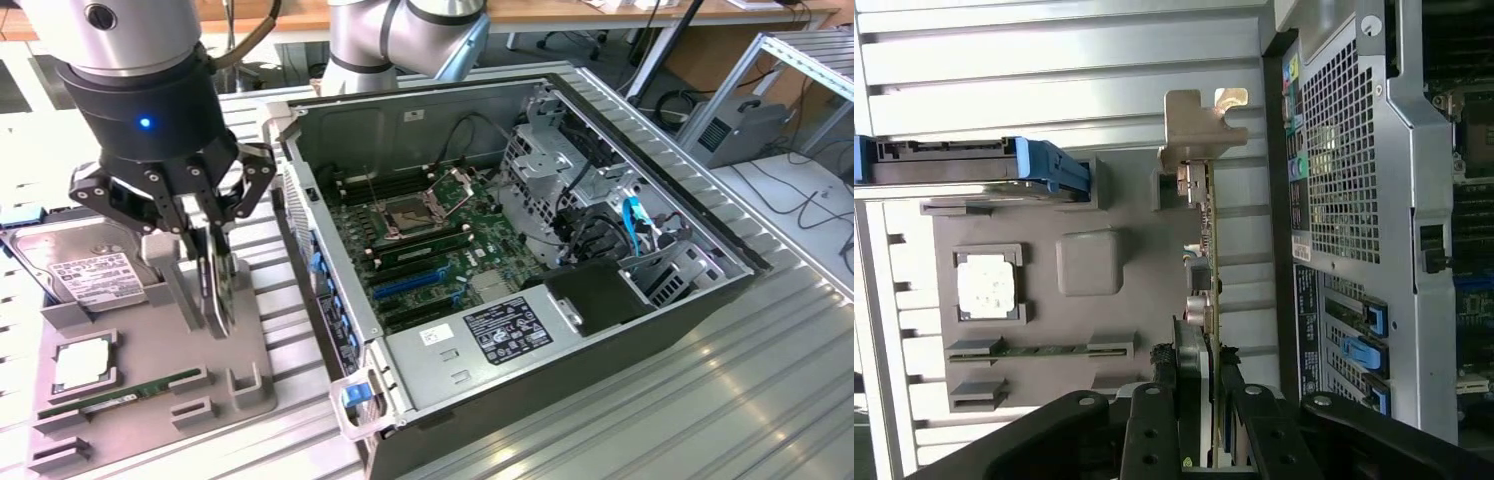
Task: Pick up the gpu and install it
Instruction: 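Pick up the gpu and move the gpu toward the slot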
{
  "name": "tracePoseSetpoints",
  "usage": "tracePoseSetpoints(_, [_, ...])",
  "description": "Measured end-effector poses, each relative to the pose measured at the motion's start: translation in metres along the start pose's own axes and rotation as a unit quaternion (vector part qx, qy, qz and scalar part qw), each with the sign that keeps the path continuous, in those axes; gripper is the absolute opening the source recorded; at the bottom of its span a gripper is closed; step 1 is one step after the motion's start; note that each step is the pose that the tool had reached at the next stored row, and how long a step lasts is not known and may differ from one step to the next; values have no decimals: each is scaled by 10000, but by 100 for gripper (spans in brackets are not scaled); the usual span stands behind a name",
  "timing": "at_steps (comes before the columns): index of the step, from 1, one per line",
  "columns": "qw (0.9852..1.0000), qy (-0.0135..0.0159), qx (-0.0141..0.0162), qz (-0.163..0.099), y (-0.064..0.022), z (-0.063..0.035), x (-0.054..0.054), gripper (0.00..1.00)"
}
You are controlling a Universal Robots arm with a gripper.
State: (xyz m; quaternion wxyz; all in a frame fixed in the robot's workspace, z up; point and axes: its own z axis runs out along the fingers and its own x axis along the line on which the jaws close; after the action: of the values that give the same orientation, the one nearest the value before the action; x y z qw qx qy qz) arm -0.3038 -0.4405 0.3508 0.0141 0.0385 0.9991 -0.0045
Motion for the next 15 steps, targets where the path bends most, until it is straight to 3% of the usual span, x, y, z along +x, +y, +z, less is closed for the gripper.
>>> tracePoseSetpoints(15, [10000,0,0,0,0,-52,-1,27])
